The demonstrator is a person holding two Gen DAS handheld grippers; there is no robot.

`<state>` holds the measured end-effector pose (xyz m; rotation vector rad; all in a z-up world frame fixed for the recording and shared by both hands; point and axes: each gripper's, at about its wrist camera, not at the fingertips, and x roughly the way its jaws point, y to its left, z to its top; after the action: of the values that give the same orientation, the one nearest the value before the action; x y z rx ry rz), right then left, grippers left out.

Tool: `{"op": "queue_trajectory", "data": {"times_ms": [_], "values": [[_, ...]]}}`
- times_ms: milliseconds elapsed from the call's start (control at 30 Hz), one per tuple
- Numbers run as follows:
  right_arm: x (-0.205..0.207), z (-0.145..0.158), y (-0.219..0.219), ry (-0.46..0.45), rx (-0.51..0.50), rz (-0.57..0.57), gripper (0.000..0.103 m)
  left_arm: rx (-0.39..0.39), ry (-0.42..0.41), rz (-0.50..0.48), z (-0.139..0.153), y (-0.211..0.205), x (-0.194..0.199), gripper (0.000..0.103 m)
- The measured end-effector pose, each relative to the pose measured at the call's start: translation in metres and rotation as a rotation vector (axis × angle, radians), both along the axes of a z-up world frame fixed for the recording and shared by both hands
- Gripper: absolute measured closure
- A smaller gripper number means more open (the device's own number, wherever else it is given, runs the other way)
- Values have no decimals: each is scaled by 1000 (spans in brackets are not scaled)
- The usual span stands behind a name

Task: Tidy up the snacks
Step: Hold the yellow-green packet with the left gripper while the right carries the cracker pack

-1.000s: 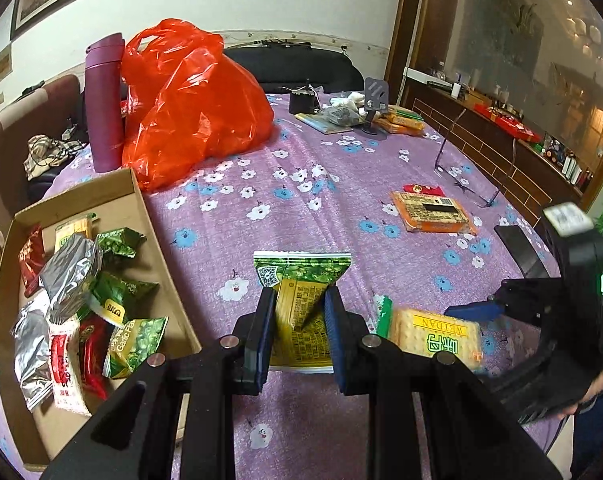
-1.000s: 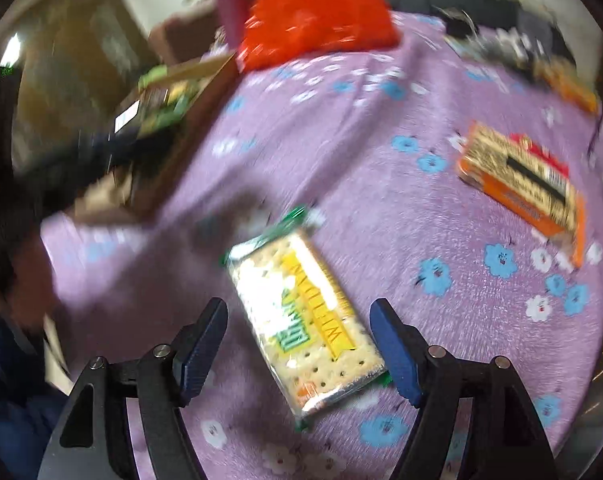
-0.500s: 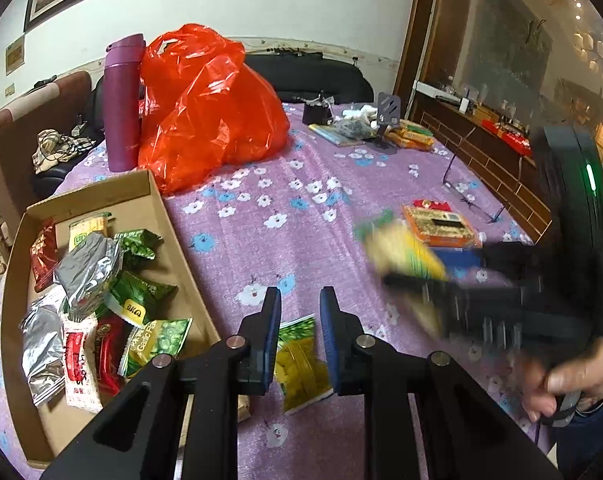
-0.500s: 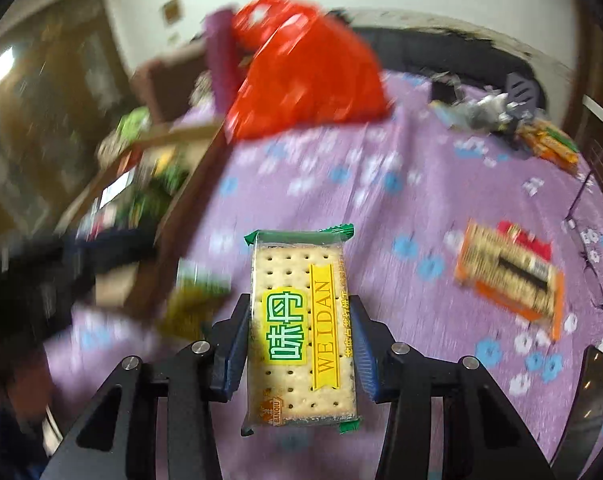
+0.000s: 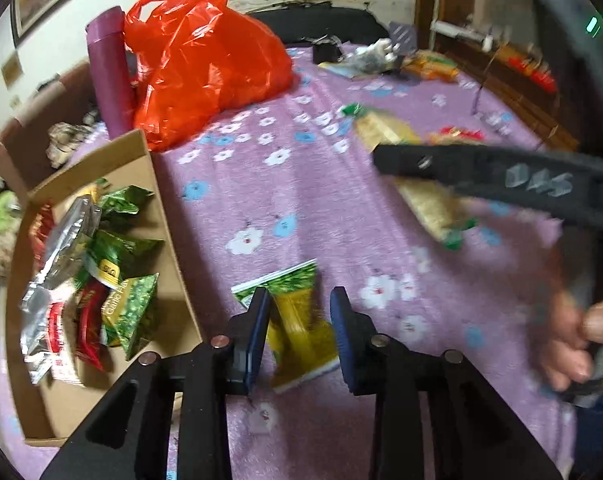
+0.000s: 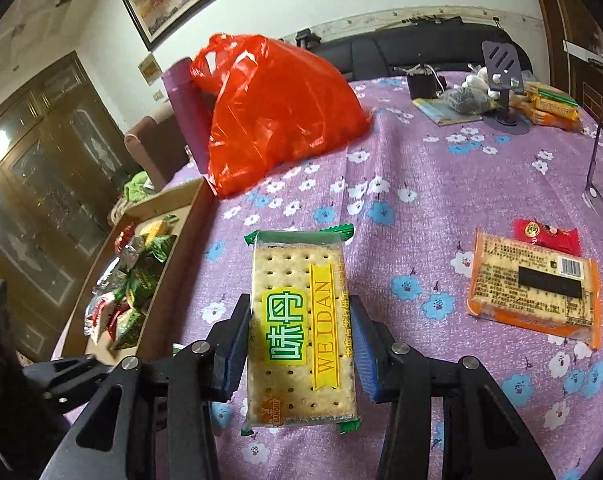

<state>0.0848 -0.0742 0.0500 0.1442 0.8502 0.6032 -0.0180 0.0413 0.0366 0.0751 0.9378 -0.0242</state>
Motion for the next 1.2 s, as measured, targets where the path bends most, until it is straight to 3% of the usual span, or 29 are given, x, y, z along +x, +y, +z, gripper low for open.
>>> {"op": "queue_trajectory", "data": {"times_ms": [200,267,333,467,633,1200], "values": [[-3,4,-2,-7,19,15,53,27,18,-10,-15,-10,1,67],[-4,4,-3,-10,25,11,53,37,-2,-24,-14,-14,0,74],[-4,4,-5,-7,28,7,53,20,-20,-43,-12,-16,-3,80],[-2,3,-8,-2,34,-8,53,-51,-43,-69,-7,-15,-6,80],[0,3,-11,-1,40,-26,53,-73,-65,-67,0,-14,-7,80],[-12,6,6,-66,17,41,53,-156,-175,19,45,31,-24,80]]}}
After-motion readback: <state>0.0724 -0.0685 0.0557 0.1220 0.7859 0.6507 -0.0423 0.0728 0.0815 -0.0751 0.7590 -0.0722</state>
